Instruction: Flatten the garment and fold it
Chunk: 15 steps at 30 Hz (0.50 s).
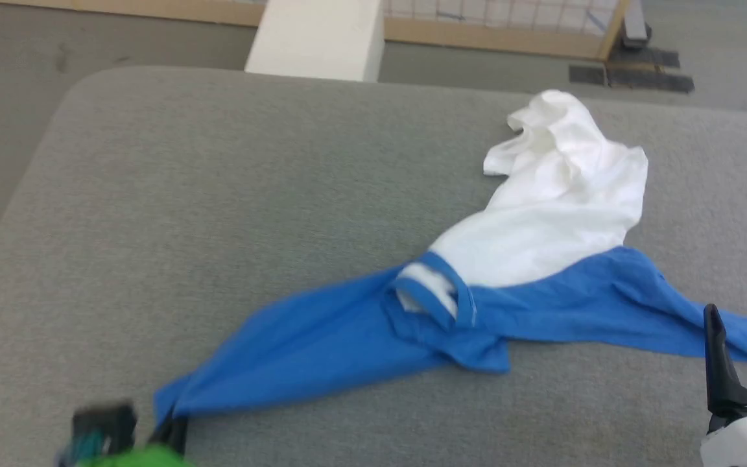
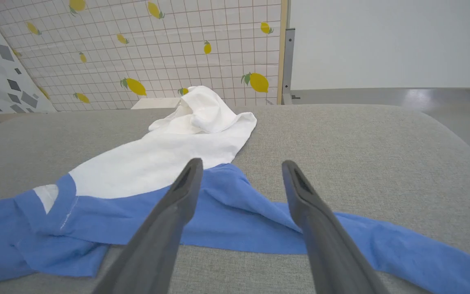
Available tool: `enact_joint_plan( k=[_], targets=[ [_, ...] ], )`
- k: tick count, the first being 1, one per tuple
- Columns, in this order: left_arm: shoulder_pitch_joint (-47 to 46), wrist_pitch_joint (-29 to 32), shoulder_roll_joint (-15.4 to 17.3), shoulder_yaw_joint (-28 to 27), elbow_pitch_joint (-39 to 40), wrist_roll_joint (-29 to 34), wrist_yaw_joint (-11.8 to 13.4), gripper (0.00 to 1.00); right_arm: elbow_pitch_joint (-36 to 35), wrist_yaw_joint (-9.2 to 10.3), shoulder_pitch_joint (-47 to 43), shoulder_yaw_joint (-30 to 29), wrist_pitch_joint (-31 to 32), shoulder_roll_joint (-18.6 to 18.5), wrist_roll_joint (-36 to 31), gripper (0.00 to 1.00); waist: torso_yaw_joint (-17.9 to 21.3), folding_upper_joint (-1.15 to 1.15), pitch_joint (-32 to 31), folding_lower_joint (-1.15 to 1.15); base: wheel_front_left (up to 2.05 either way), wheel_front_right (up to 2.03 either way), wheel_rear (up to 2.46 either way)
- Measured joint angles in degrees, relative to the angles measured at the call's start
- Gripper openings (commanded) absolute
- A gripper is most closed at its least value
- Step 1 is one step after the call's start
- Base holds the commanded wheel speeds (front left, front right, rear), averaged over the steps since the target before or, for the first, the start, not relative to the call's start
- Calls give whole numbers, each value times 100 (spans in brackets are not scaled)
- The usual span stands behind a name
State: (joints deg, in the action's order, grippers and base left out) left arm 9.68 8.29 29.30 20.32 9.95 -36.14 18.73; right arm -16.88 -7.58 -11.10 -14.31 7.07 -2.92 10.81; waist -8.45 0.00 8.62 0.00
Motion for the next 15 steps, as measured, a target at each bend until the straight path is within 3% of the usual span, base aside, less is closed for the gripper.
enact_joint_plan(
  k=[3,7,9,10,15],
  targets=[
    [733,-89,34,-133,55,-124,245,0,14,0,-66,-30,0,0,31,100,-118,0,-111,0,0,0,0],
    [1059,-302,126,-197,-57,-91,310,0,49,0,-133,-24,44,1,36,100,-268,0,-221,0,0,0,0],
    [985,-497,100,-277,31,-92,300,88,49,0,-148,-1,60,1,36,100,-328,0,-264,0,0,0,0],
    [899,-601,84,-301,105,-91,266,100,46,0,-149,10,77,1,36,100,-357,0,-285,0,0,0,0],
    [82,-786,14,-257,647,-91,-107,100,4,0,-147,57,152,1,34,100,-421,0,-304,0,0,0,0]
  ],
)
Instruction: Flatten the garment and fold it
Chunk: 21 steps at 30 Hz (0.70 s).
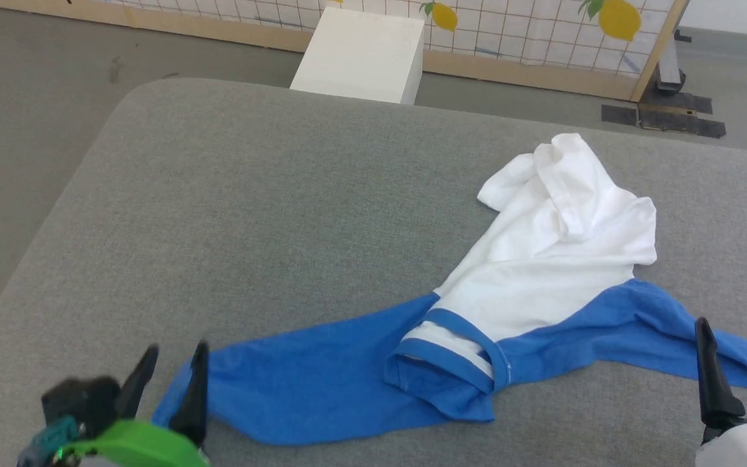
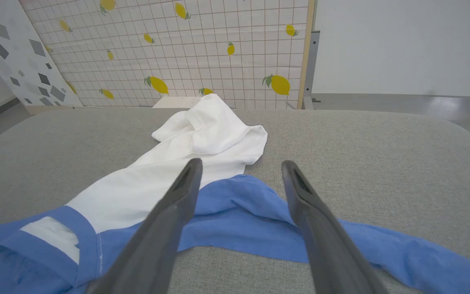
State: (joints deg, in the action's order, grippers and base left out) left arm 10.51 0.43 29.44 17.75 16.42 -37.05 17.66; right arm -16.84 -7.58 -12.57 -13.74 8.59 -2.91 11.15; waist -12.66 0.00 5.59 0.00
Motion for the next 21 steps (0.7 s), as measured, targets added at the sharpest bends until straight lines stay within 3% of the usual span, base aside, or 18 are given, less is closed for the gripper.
enact_joint_plan(
  k=[7,13,17,18,21],
  targets=[
    [-1193,423,-26,634,137,472,-372,100,-85,0,48,41,48,0,-15,100,84,0,212,0,0,0,0],
    [-2104,1077,-101,1651,-1144,803,-1245,100,-116,0,172,70,81,0,-37,100,220,0,472,0,0,0,0],
    [-2672,1161,-133,2033,-2049,1102,-1751,100,-188,0,296,66,133,0,-97,100,311,0,648,0,0,0,0],
    [-2906,1257,-203,2198,-2543,1107,-2004,100,-233,0,349,63,175,-1,-123,100,362,0,746,0,0,0,0],
    [-3103,1373,-282,2439,-3089,1104,-2250,100,-275,0,383,53,211,-1,-163,100,433,0,868,0,0,0,0]
  ],
)
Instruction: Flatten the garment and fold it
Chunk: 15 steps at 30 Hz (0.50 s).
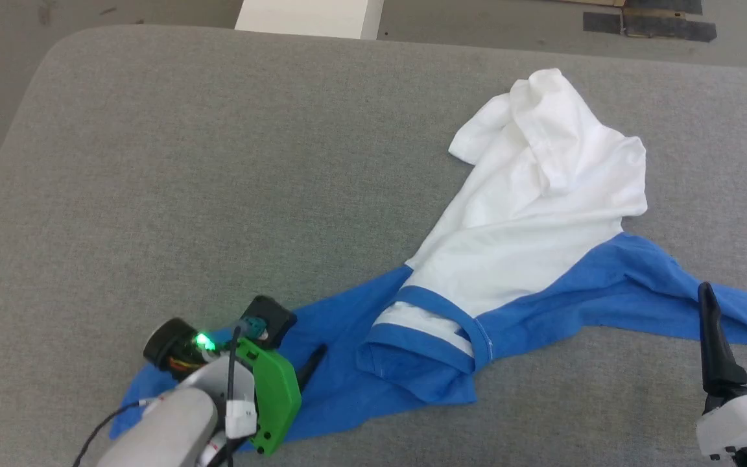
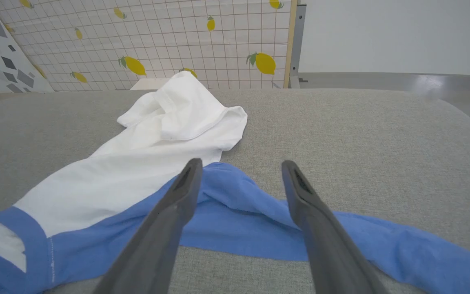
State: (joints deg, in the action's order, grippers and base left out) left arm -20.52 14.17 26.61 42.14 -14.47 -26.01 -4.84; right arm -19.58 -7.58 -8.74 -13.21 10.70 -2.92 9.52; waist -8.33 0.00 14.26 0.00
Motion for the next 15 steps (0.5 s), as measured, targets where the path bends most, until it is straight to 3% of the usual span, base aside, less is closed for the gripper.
enact_joint_plan(
  k=[1,2,3,9,15],
  targets=[
    [-94,19,2,51,-111,0,-53,90,-8,0,13,1,20,-1,-1,100,26,0,36,0,0,0,0],
    [-179,7,-2,65,-193,-2,-89,20,-16,0,34,2,40,1,-1,100,47,0,63,0,0,0,0],
    [-260,-46,-35,70,-267,-15,-119,0,-29,0,49,-3,41,0,-1,100,71,0,92,0,0,0,0],
    [-524,-604,-186,-287,-419,-129,9,0,-31,0,55,-55,47,-1,-1,100,124,0,125,0,0,0,0],
    [-872,-1088,80,-1023,-143,-115,705,0,-4,0,61,-66,45,0,0,100,98,0,63,0,0,0,0]
  ],
)
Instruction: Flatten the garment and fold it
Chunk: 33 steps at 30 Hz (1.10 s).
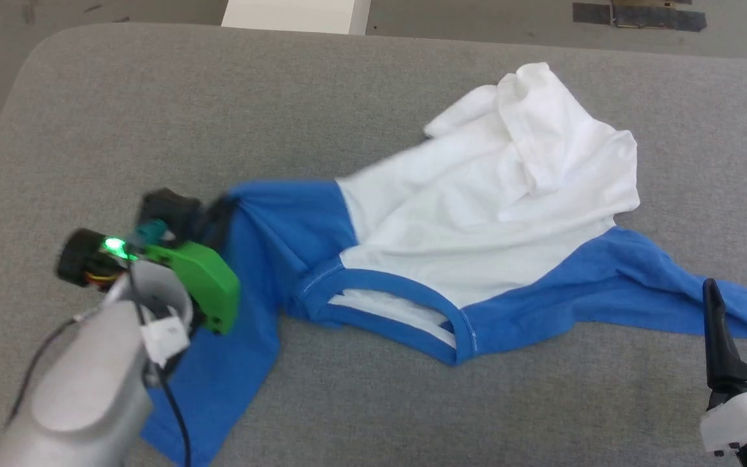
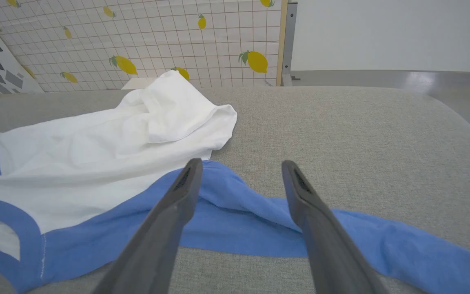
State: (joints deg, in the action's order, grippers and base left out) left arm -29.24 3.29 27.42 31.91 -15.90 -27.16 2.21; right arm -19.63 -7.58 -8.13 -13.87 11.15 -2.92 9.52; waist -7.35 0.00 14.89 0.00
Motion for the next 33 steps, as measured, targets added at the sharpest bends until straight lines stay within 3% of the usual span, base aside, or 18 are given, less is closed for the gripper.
enact_joint_plan(
  k=[3,5,6,7,15,20,26,29,33],
  targets=[
    [-18,-87,104,-199,-33,-23,198,2,25,0,7,33,-8,0,2,100,18,0,13,0,0,0,0],
    [-2,-231,102,-274,-113,-43,310,47,47,0,19,57,-30,0,3,100,38,0,26,0,0,0,0],
    [10,-382,78,-323,-174,-42,388,79,58,0,20,62,-48,0,3,100,50,0,35,0,0,0,0],
    [36,-520,42,-364,-243,-51,454,100,75,0,20,62,-56,0,4,100,62,0,42,0,0,0,0],
    [465,-1450,-600,-712,-361,-611,505,100,147,0,20,86,-57,0,1,100,93,0,-16,0,0,0,0],
    [987,-1782,-746,-1134,887,-579,708,100,148,0,16,122,-48,0,-52,100,63,0,-205,0,0,0,0],
    [2369,-1802,-1022,-1751,2735,145,1171,100,121,0,29,186,113,0,-221,100,-12,0,-415,0,0,0,0],
    [3034,-1802,-1255,-1874,3151,385,1272,100,146,0,158,220,416,-31,-301,100,-56,0,-453,0,0,0,0],
    [3460,-1802,-1553,-1886,3352,478,1228,100,335,0,366,120,1158,-286,-147,100,-104,0,-388,0,0,0,0]
  ],
)
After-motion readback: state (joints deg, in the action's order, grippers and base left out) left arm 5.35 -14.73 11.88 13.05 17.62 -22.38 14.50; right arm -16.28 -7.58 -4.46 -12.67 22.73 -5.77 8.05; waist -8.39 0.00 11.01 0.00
